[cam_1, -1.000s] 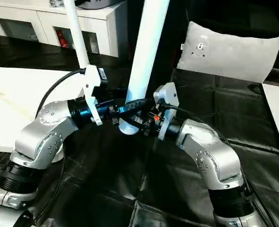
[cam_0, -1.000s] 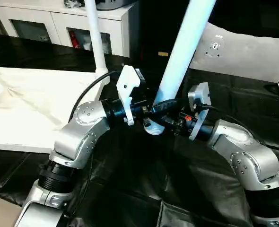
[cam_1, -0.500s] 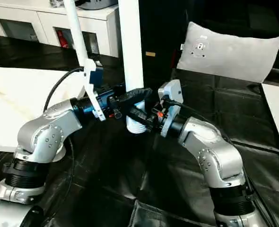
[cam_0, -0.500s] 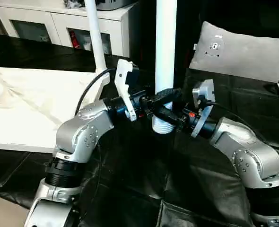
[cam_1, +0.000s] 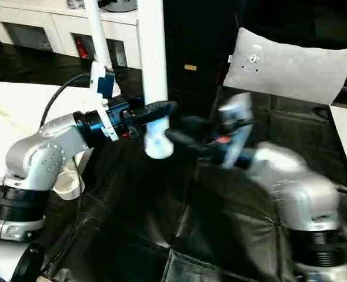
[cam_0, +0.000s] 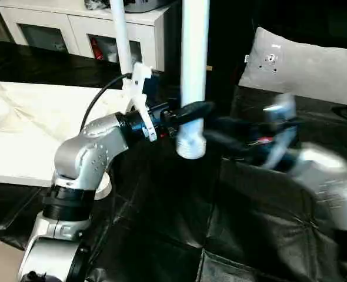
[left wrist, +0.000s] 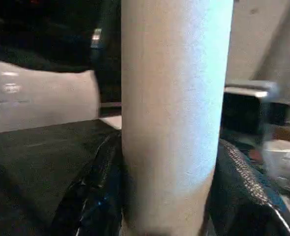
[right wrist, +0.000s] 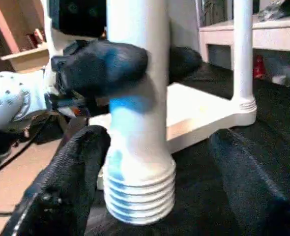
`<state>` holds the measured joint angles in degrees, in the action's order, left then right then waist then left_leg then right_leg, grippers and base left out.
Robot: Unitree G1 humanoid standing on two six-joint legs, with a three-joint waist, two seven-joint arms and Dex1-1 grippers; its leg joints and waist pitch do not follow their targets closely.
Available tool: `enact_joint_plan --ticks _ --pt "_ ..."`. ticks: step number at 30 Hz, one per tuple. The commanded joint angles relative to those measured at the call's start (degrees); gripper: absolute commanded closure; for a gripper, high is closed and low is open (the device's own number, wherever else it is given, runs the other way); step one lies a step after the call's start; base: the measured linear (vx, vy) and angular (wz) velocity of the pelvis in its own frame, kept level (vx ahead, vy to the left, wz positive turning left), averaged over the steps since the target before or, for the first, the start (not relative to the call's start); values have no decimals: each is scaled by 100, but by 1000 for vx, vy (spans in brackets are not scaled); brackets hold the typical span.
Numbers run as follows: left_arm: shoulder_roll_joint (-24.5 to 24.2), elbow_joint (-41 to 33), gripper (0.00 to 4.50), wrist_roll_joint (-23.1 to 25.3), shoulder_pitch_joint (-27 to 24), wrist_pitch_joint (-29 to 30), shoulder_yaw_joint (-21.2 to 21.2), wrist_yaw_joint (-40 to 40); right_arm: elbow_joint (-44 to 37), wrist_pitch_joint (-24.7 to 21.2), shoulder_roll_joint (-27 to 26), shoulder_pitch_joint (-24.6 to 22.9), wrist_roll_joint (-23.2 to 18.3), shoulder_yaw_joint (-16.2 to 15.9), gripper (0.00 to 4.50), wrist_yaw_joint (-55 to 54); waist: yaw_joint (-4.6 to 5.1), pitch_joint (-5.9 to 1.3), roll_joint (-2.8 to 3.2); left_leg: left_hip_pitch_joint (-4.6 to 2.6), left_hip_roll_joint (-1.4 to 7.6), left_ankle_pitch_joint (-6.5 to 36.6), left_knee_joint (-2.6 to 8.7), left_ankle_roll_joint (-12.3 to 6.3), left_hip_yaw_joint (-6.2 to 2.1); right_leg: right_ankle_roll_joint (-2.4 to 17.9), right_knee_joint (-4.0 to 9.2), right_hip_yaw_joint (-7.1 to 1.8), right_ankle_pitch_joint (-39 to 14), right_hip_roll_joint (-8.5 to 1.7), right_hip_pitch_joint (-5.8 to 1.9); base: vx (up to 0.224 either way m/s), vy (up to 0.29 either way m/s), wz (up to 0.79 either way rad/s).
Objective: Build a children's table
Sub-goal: Pick table leg
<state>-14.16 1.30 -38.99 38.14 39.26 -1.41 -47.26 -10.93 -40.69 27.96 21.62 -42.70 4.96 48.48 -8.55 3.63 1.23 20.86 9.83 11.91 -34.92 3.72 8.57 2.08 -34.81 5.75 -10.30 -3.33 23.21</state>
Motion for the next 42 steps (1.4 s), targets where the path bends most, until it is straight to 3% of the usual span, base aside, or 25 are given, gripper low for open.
enact_joint_plan --ticks 1,6,10,18,26,30,42 --pt "-100 -157 253 -309 105 183 54 -390 40 -213 172 106 -206 146 44 207 -33 -426 -86 41 246 138 346 -388 -33 559 450 -340 -1606 -517 -401 0 0 0" --pt "-155 -205 253 -601 202 344 76 -772 87 -491 276 160 -698 372 10 451 -50 -427 -75 29 247 165 345 -408 -37 509 472 -329 -1775 -502 -387 0 0 0" --pt "-126 -254 253 -842 249 499 162 -822 73 -568 312 194 -802 386 1 551 -54 -428 -78 39 250 130 339 -383 -38 567 457 -326 -1699 -503 -391 0 0 0" --pt "-186 -250 253 -827 290 543 86 -954 55 -718 367 310 -904 282 1 685 -67 -400 -92 34 243 160 352 -378 -36 465 483 -323 -1867 -496 -381 0 0 0" --pt "-318 -290 253 -633 294 455 -182 -1127 15 -736 292 468 -727 -81 1 720 -48 -379 -93 20 256 200 372 -355 -41 412 491 -330 -1931 -498 -360 0 0 0" --pt "-385 -272 253 -350 334 284 -405 -1244 90 -594 263 594 -410 -360 1 723 -44 -369 -91 25 254 239 381 -302 -44 368 502 -333 -2030 -507 -361 0 0 0" --pt "-297 -137 254 242 399 -298 -738 -1185 155 -392 113 763 -166 -696 0 803 -3 -367 -99 31 257 282 389 -277 -46 363 505 -337 -2005 -517 -370 0 0 0"
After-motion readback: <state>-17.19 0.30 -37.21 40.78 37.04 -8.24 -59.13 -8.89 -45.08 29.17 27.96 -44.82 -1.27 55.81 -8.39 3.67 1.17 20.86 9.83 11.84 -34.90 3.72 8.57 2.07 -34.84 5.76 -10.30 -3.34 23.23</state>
